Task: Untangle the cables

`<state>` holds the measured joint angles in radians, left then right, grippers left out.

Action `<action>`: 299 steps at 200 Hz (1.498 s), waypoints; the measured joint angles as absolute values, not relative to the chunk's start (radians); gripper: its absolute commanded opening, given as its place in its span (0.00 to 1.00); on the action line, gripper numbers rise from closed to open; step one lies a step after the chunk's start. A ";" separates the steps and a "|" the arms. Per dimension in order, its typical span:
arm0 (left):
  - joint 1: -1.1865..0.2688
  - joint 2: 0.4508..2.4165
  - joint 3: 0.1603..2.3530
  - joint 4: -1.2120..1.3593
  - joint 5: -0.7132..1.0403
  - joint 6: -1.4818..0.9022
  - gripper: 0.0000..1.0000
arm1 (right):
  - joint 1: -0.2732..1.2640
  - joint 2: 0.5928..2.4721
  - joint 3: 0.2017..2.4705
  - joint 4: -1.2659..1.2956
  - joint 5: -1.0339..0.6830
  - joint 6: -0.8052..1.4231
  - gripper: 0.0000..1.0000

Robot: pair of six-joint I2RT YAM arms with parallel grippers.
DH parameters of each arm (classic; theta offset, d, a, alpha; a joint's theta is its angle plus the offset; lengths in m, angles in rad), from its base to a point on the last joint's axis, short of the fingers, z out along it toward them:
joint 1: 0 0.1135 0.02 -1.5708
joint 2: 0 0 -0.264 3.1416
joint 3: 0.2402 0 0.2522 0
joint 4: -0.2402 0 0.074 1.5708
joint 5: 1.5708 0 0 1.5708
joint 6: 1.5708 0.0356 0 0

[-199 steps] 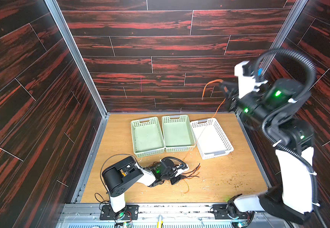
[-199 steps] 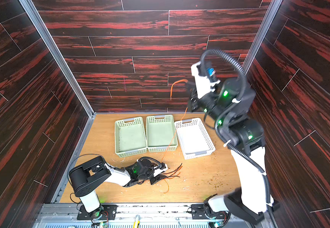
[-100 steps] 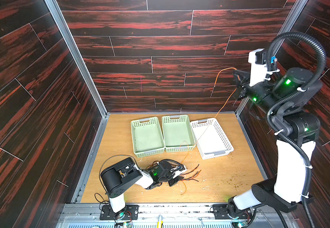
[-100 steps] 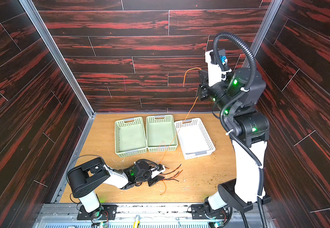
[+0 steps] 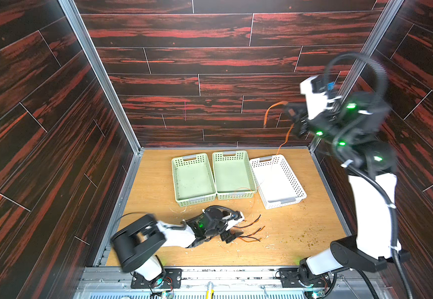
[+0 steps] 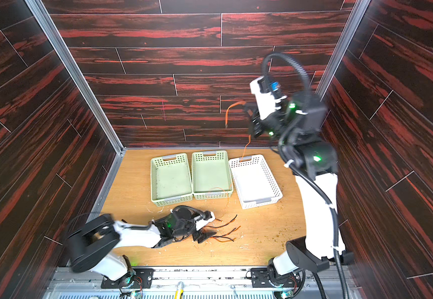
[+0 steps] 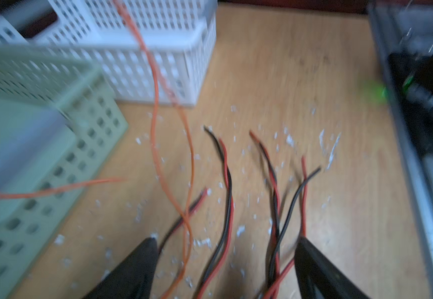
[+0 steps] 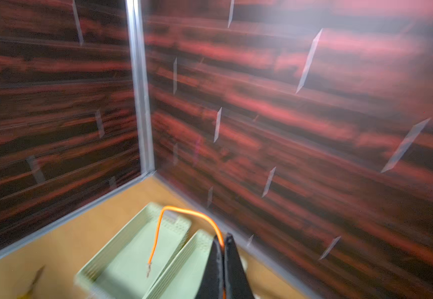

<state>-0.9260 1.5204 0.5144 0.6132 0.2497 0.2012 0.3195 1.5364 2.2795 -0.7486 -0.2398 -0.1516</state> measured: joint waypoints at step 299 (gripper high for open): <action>-0.896 1.744 1.180 0.591 0.289 0.053 0.00 | 0.336 1.276 1.771 -0.537 -0.458 0.019 0.47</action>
